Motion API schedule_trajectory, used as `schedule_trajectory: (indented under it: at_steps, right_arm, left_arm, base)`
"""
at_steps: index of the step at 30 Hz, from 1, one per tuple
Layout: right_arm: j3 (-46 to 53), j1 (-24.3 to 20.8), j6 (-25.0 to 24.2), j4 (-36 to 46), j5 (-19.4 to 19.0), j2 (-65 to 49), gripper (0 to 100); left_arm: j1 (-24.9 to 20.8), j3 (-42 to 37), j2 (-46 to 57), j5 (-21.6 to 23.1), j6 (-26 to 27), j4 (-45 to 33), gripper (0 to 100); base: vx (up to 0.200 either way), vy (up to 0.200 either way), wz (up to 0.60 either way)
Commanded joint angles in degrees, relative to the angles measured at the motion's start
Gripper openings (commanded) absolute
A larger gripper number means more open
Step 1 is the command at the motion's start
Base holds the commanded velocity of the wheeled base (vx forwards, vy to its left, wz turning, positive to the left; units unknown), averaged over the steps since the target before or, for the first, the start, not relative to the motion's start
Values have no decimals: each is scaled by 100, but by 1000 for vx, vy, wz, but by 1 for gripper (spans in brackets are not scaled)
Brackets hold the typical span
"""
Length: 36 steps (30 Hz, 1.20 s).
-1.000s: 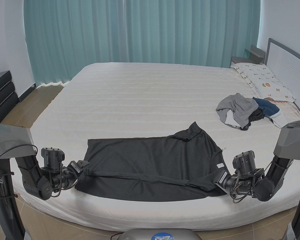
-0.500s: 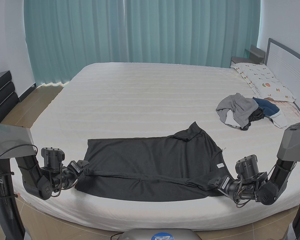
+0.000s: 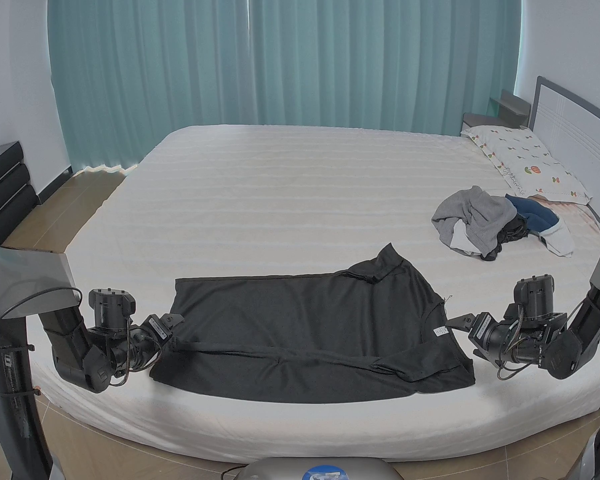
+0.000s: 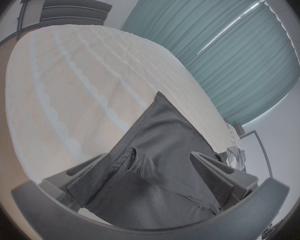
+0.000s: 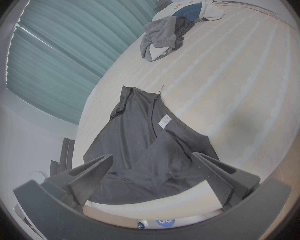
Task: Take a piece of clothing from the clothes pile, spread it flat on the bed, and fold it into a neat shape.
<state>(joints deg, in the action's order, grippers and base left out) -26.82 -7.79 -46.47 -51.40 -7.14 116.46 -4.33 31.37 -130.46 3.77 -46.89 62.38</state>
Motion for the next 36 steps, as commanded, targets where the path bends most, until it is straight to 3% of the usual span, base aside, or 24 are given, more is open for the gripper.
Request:
schedule_trajectory:
  at_steps: [1, 9, 10, 22, 33, 34, 36]
  right_arm:
    - [-421, 120, 156, 7, -68, 545, 100]
    - [-763, 120, 288, -11, -200, 791, 100]
    - [-772, 120, 296, -28, -244, 800, 100]
    - [-807, 76, 683, -64, -340, 1239, 100]
    - [-957, 32, 859, 16, -753, 1371, 100]
    - [-957, 32, 859, 16, -753, 1380, 0]
    - [-974, 41, 868, 16, -753, 1415, 0]
  left_arm:
    - [-165, 150, -120, -8, 13, -200, 100]
    - [-200, 581, -172, -95, 30, -806, 100]
    - [-218, 590, -172, -139, 30, -850, 0]
    - [-33, 467, -67, -482, -14, -868, 0]
    - [28, 317, 65, -473, -22, -877, 0]
    - [28, 317, 65, -482, -22, -877, 0]
    - [28, 317, 56, -473, -22, -877, 0]
  base:
    - [0, 0, 0]
    - [0, 0, 0]
    - [0, 0, 0]
    - [0, 0, 0]
    - [0, 0, 0]
    - [0, 0, 0]
    - [0, 0, 0]
